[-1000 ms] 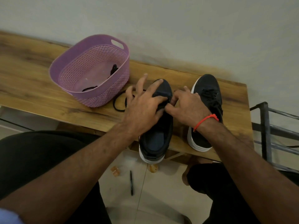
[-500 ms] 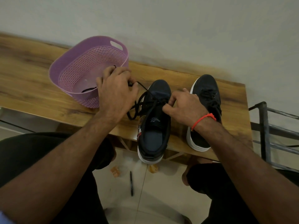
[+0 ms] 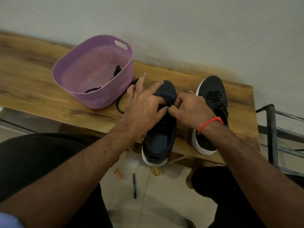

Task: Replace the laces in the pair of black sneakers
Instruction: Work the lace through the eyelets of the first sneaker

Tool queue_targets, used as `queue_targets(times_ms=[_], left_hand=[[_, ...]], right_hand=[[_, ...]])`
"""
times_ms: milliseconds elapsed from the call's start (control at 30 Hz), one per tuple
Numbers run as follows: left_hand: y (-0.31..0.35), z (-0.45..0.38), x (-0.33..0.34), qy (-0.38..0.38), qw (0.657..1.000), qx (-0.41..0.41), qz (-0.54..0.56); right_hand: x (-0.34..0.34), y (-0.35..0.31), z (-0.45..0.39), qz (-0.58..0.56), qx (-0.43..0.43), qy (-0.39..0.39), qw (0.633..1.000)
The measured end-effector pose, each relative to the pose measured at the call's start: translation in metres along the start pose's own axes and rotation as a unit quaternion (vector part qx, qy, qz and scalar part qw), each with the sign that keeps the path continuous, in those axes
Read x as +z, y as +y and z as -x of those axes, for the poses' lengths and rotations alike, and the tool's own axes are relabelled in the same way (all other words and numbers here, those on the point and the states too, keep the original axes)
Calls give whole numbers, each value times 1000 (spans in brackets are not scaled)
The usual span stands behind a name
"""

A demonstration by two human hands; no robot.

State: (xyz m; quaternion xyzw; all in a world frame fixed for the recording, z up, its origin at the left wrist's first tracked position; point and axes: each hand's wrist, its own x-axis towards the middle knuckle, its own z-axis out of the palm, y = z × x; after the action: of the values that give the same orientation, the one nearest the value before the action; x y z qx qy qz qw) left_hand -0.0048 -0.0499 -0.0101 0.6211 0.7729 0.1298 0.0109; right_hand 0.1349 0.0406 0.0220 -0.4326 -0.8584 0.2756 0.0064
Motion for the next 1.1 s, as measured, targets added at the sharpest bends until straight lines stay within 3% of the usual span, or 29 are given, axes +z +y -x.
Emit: queue_targets(times_ms=[133, 267, 333, 467, 533, 733, 933, 1100], left_hand=[[-6, -2, -8, 63, 998, -17, 12], [-39, -13, -31, 152, 973, -150, 91], [-42, -17, -34, 101, 976, -151, 122], [-21, -14, -16, -76, 992, -56, 83], [-20, -12, -10, -122, 986, -66, 92], [-32, -16, -26, -54, 985, -114, 119], [-27, -14, -26, -29, 989, -62, 131], [-15, -9, -15, -67, 992, -31, 102]], right_hand=[[-2, -2, 1, 6, 7, -14, 1000], [-1, 1, 1, -6, 16, -7, 1000], [2, 0, -1, -11, 8, 5, 1000], [9, 3, -4, -26, -34, 35, 998], [11, 5, -4, -20, -55, 45, 997], [16, 3, -7, 60, -39, 8, 997], [16, 6, -8, 58, -48, 21, 997], [22, 10, -11, 60, -61, 23, 996]])
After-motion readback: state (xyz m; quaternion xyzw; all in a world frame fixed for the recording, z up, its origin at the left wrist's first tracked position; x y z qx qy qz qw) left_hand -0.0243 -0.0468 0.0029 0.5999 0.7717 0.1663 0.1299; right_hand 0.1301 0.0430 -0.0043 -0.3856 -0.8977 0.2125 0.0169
